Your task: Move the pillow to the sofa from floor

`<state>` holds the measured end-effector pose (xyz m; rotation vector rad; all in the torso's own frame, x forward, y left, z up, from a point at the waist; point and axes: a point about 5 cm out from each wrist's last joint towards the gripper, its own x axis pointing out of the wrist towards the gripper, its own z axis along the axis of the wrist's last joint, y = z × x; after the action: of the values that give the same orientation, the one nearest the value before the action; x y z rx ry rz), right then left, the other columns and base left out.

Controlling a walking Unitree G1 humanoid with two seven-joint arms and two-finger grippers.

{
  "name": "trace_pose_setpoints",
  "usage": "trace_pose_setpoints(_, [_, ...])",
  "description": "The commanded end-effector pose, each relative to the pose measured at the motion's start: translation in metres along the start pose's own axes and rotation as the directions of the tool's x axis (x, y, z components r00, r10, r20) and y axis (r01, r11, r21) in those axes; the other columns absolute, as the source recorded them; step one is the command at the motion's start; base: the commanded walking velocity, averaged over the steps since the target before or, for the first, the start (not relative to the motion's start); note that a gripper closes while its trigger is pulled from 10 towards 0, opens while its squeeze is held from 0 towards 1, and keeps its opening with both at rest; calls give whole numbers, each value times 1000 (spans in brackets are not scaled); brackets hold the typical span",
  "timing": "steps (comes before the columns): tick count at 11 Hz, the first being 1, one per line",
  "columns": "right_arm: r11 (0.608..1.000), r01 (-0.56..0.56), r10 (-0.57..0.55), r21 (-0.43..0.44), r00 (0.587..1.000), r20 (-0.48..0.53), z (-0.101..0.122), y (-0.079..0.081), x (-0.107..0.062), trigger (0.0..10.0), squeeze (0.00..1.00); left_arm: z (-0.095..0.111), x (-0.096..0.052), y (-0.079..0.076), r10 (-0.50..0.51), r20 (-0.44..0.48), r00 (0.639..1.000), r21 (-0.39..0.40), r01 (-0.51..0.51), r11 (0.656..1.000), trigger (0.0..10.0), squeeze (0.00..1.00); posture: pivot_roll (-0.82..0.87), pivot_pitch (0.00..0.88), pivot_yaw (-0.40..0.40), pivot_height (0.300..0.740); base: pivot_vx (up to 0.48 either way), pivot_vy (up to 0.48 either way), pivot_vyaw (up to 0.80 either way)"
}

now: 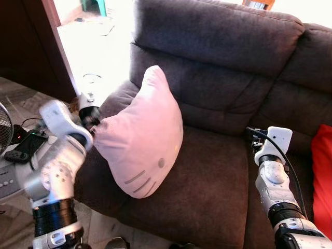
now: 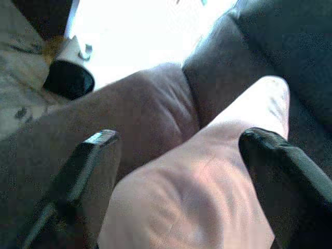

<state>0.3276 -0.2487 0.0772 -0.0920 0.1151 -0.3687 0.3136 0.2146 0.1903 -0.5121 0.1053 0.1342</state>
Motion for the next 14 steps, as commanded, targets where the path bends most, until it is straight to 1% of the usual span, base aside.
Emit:
trace_pose_setpoints(1, [1000,2,-2,2,1000,-10,-1,-1,0,10000,0,8,-2,-7,-28,43,999,24,27,999,10000,973,135,79,-115,740,0,0,0])
trace_pose_setpoints(2, [1000,3,-3,5,1000,-9,-2,-1,-1,10000,0,18,-6,-11,-60,172,983,178,29,984,10000,0,132,84,-113,740,0,0,0])
trace_pose_setpoints(3, [1000,-4,4,15,1000,6,-1,0,-2,10000,0,16,-6,-11,-76,216,973,311,5,950,10000,0,130,87,-111,740,0,0,0])
trace_pose_setpoints(4, [999,-38,37,28,998,41,1,4,-4,10000,0,-1,-4,-11,-111,209,972,502,-9,865,10000,0,124,88,-109,740,0,0,0])
trace_pose_setpoints(5, [996,-73,68,47,992,103,3,6,-11,10000,0,-22,-6,-12,-173,189,967,614,21,789,10000,0,110,89,-104,740,0,0,0])
trace_pose_setpoints(6, [995,-81,72,62,988,134,2,4,-18,10000,0,-30,-9,-6,-169,196,966,673,-7,739,10000,0,102,89,-101,740,0,0,0])
trace_pose_setpoints(7, [997,-70,65,35,990,124,-8,-2,-28,10000,0,-34,-14,16,-91,245,965,713,-115,692,10000,0,98,92,-99,740,0,0,0])
trace_pose_setpoints(8, [998,-61,60,12,995,81,-22,-9,-37,10000,0,-38,-19,38,-10,279,960,724,-203,659,10000,0,104,92,-96,740,0,0,0])
trace_pose_setpoints(9, [999,-44,44,-16,999,-12,-47,-17,-49,10000,0,-55,-26,76,151,279,948,806,-316,501,10000,0,100,84,-91,740,0,0,0])
trace_pose_setpoints(10, [998,-38,33,-41,993,-111,-69,-21,-57,10000,0,-78,-33,108,301,203,932,802,-334,495,10000,0,98,83,-90,740,0,0,0])
trace_pose_setpoints(11, [998,-48,35,-52,974,-225,-92,-21,-67,10000,0,-109,-42,129,373,59,926,793,-270,546,10000,0,99,69,-86,740,0,0,0])
trace_pose_setpoints(12, [997,-54,33,-52,938,-345,-113,-19,-78,10000,0,-143,-51,140,376,-107,920,754,-171,635,10000,0,89,42,-79,740,0,0,0])
trace_pose_setpoints(13, [999,-50,41,-11,905,-423,-125,-17,-86,10000,0,-163,-56,141,363,-212,908,714,-110,691,10000,0,95,32,-78,740,0,0,0])
trace_pose_setpoints(14, [998,-62,63,19,871,-488,-136,-14,-95,10000,0,-186,-58,137,335,-328,883,685,-22,728,10000,0,110,12,-76,740,0,0,0])
